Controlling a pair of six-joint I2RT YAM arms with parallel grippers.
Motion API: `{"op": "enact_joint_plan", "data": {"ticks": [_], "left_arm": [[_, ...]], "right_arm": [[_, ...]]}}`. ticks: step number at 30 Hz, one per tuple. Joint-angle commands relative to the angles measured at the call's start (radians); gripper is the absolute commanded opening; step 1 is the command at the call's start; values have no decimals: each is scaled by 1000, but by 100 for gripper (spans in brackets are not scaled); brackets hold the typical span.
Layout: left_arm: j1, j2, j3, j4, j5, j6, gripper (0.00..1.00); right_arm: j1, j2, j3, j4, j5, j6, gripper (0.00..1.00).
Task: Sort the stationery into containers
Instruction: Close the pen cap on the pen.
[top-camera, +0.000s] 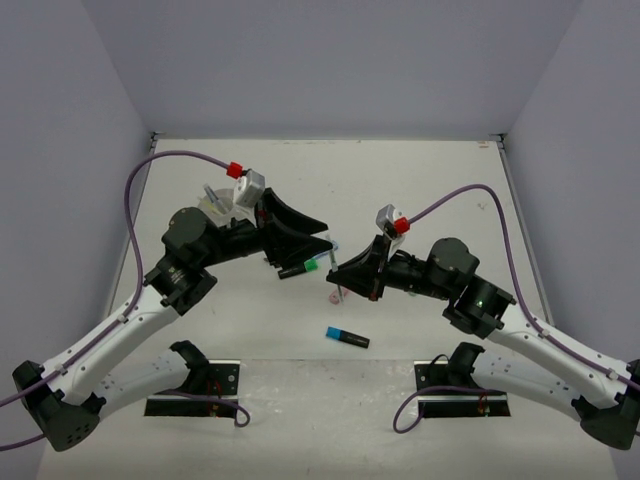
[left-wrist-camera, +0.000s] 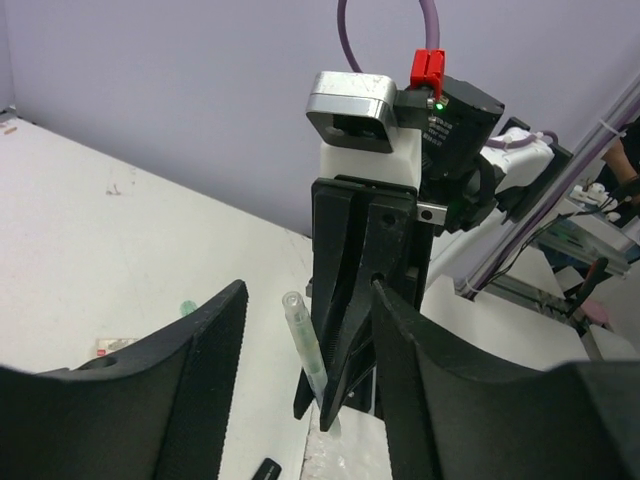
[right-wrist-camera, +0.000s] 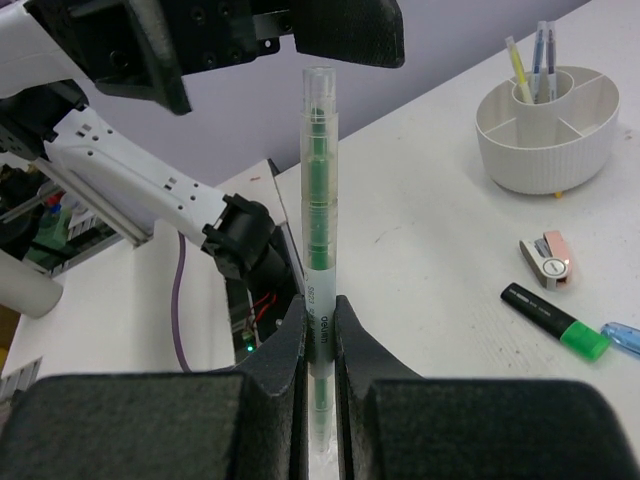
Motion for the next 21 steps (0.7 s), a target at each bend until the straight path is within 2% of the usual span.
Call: {"op": "enact_joint_plan", "data": {"ticks": [1, 6, 8, 9, 11, 14, 21], "left_arm": [[-2, 26, 49, 16, 22, 7, 46], [-2, 34, 21, 64, 79, -38, 36], [-1, 29, 1, 88, 90, -47, 26], [-2, 29, -1, 89, 90, -50, 25], [-2, 31, -13, 94, 93, -53, 12], [-2, 42, -20, 100, 106, -64, 4], [-1, 56, -94, 122, 131, -90, 0]], "right_arm": [[-3, -6, 12, 14, -26, -28, 0], [-3, -15, 22, 3, -2, -28, 0], [-2, -16, 26, -5, -2, -31, 0], [-3, -15, 28, -5, -4, -31, 0], [-2, -15, 28, -4, -5, -31, 0], [-2, -14, 34, -1, -3, -28, 0], [-3, -17, 72, -4, 58, -41, 0]]}}
